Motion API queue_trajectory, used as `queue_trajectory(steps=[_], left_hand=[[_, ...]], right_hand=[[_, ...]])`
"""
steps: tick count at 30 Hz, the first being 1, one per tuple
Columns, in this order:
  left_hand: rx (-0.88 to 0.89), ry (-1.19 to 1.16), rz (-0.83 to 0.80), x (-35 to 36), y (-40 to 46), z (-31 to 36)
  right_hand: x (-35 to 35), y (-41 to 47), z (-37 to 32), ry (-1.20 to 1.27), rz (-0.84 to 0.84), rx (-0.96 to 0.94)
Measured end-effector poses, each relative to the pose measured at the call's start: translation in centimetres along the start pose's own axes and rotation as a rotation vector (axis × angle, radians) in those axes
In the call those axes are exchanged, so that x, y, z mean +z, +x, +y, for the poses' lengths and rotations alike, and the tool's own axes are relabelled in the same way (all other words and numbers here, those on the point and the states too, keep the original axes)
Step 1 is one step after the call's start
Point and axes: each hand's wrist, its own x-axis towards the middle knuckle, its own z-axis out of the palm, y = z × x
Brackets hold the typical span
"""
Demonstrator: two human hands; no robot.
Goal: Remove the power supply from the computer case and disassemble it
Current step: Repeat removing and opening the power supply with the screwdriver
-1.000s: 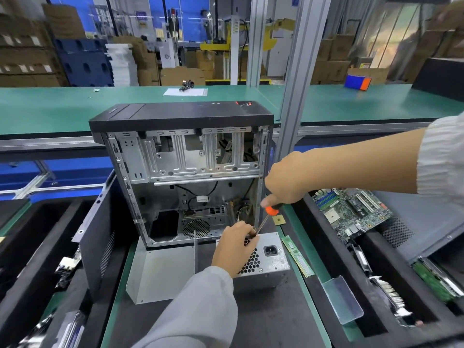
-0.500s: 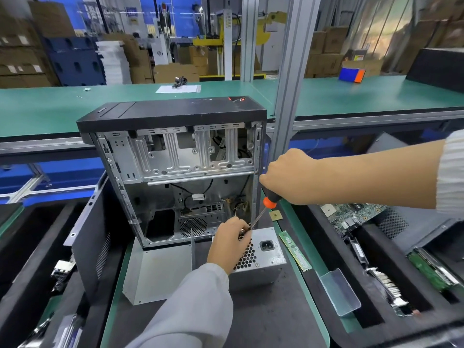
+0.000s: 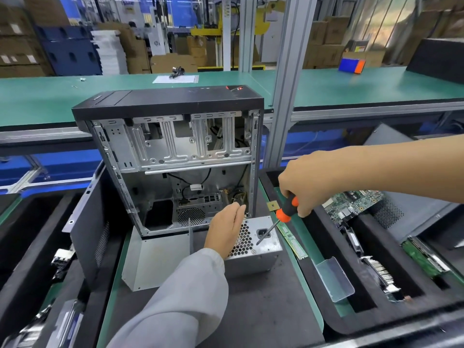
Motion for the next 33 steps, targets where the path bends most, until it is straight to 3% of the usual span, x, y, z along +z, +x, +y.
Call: queue_trajectory(steps=[21,24,30,33], left_hand=[[-0.076,-0.034,-0.022,0.1,0.3,-0.3],[-0.101,-0.111,0.003,-0.1,0.4,-0.3],[-0.176,-0.222,0.055,-1.0,0.7,0.0],[-0.358,-0.597,0.126,-1.9,1.2,0.4]], right_hand=[[0.0,0.8,-2.3,-0.15,0.065,-0.046],[0.0,0.8,-2.4,-0.147,0.066,-0.047],[-0.1,2.0,-1.5,0.024,-0.099,-0.014],[-0.1,2.7,-0.7,0.168,-0.185,0.016]])
